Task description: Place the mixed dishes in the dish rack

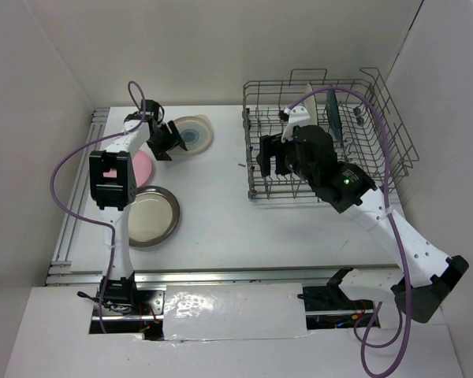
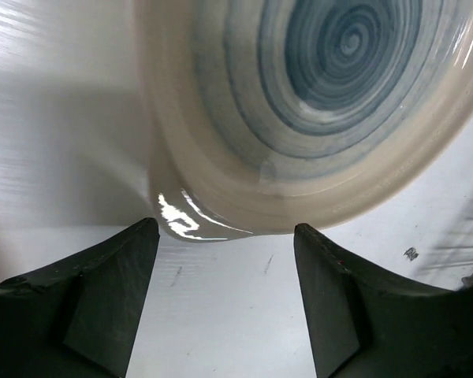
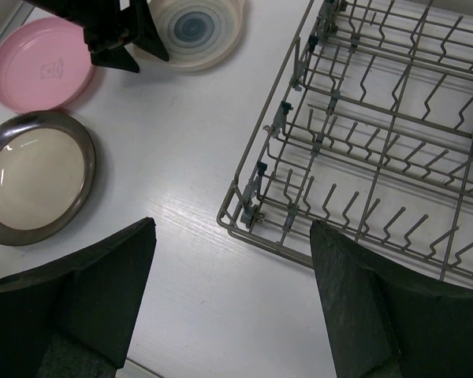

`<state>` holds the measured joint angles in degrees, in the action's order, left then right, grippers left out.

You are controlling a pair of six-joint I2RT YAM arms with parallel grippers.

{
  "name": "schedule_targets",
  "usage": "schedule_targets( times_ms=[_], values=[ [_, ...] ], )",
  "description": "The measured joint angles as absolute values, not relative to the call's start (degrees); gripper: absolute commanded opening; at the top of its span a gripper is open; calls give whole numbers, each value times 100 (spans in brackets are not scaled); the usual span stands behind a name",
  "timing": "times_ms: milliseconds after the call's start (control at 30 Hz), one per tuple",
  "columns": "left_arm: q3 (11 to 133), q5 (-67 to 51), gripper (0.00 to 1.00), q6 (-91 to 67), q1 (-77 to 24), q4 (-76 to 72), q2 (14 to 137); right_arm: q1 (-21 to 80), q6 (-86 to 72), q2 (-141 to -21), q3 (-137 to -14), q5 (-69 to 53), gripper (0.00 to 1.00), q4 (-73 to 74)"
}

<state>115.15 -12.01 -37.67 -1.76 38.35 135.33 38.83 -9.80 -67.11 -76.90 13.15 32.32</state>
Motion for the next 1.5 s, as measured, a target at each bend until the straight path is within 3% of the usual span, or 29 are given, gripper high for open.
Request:
schedule_targets(
  times_ms=[333, 533, 833, 1167, 1300, 1433, 1500],
  values=[
    [11987, -1463, 81, -3789, 427, 3889, 13561, 3885, -976, -6753, -7690, 1288, 86, 3238],
    [12654, -1680, 67, -3944, 397, 3756, 13957, 3898, -980, -6864, -7690, 1267, 86, 3284],
    [12643, -1347, 62, -4075, 211, 3743, 14204, 3946, -980, -6910, -7693, 1284, 86, 3395],
    [12593, -1144, 40, -4069, 183, 3719, 14254, 3966, -980, -6967, -7693, 1321, 86, 3420],
    [12589, -1114, 24, -4064, 183, 3728, 14267, 3968, -985, -6967, -7693, 1337, 86, 3424],
    [12567, -1133, 0, -4077, 180, 3688, 14267, 3977, -1002, -6967, -7693, 1337, 86, 3426],
    [12499, -1175, 0, -4071, 178, 3629, 14245, 3977, -1013, -6967, -7693, 1337, 86, 3426]
  ],
)
